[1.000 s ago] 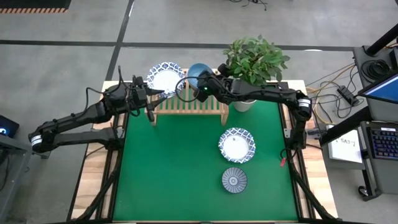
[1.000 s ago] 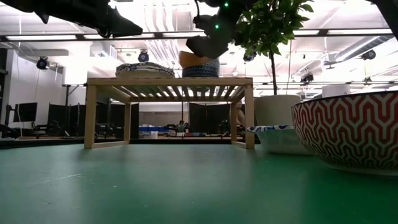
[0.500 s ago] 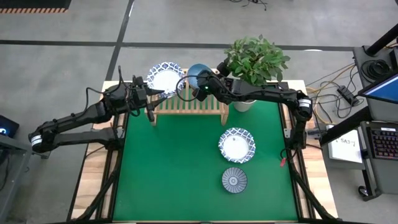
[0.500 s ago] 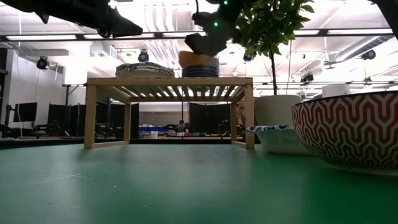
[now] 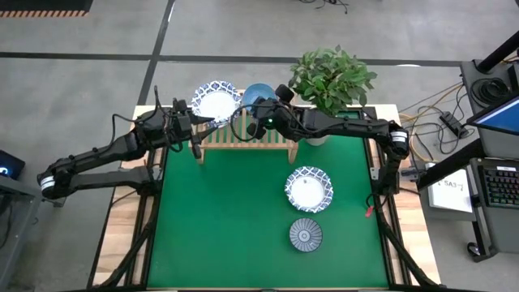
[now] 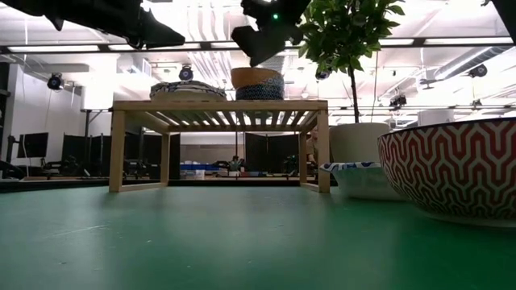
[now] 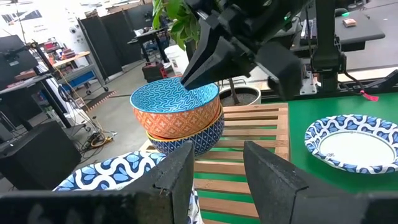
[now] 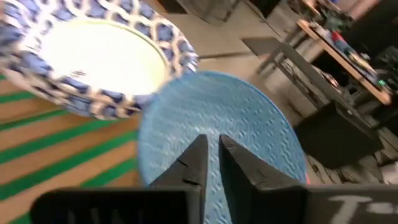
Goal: Place and stack bowls onto a shelf
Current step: Stack the light blue bowl on top of the orange bowl on the shelf
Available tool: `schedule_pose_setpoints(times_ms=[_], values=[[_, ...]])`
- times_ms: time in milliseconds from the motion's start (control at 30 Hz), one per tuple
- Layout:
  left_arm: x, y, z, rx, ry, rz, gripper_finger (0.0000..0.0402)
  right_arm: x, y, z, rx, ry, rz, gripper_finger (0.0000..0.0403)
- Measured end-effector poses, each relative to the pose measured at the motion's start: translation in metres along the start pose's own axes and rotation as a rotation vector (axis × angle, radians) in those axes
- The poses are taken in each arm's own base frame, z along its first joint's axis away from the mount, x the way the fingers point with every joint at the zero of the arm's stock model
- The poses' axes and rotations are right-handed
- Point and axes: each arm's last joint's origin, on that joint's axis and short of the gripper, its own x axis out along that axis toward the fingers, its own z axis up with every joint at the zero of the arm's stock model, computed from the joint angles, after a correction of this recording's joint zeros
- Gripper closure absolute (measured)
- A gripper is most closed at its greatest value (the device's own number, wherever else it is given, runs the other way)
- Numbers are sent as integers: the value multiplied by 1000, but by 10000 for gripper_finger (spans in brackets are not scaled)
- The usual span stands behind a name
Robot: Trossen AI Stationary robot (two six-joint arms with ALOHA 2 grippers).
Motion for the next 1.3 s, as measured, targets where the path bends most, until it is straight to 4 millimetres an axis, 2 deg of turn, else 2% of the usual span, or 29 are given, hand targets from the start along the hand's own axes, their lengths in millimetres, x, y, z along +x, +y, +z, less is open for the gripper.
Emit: schedule_pose_setpoints(times_ms=[300,567,767,967,1000,1300], values=[[0,0,0,8,0,0,278,-5,5,4,-15,-46,181,281],[0,0,0,8,0,0,278,4,10,-1,-27,-21,179,253],[0,0,0,8,0,-1,278,14,16,-7,-44,8,145,275],[0,0,0,8,0,-1,278,13,14,-6,-79,2,137,375],[0,0,0,8,0,-1,278,11,15,-7,-88,6,141,382],[0,0,0,8,1,-1,278,0,3,-1,-82,-4,93,389]])
